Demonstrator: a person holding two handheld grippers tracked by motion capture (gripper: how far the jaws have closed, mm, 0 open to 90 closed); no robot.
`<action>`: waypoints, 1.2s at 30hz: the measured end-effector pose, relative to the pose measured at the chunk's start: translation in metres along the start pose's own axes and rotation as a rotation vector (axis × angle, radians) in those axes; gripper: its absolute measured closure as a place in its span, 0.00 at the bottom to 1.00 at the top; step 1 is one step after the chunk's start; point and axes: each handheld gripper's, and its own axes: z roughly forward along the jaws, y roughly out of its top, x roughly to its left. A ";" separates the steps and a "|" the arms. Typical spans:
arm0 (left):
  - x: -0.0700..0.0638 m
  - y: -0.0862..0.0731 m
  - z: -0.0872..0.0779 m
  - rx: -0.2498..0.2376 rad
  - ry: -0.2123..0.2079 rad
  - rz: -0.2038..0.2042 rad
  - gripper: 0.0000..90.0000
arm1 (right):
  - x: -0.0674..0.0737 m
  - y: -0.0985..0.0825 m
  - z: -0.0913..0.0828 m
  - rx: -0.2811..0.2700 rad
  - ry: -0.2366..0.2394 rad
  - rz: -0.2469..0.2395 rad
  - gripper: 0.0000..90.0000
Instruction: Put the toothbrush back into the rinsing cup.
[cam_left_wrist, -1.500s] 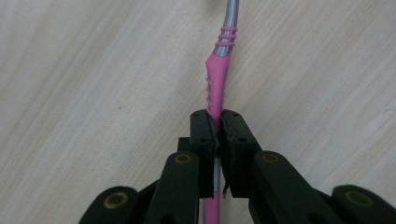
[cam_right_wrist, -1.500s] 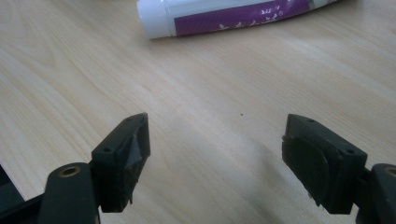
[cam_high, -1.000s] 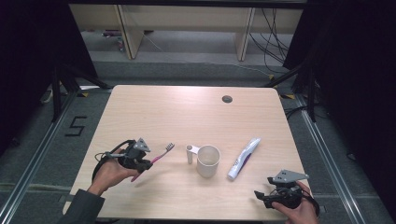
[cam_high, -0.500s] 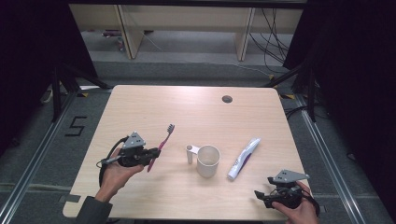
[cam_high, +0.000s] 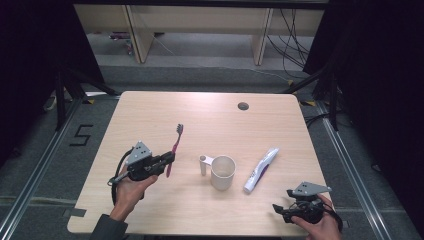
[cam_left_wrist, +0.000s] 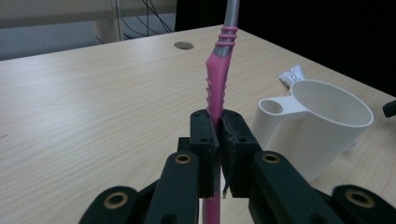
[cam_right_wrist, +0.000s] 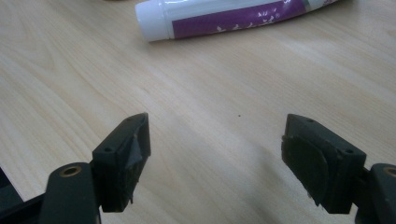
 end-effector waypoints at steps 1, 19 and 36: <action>-0.001 0.000 0.001 -0.005 -0.007 0.000 0.93 | 0.000 0.000 0.000 0.000 0.000 0.000 0.27; -0.017 0.018 0.018 -0.123 -0.040 0.000 0.93 | 0.000 0.000 -0.001 0.003 0.000 0.003 0.27; -0.034 0.041 0.040 -0.177 -0.085 0.032 0.93 | 0.000 0.000 0.000 -0.002 0.007 -0.002 0.27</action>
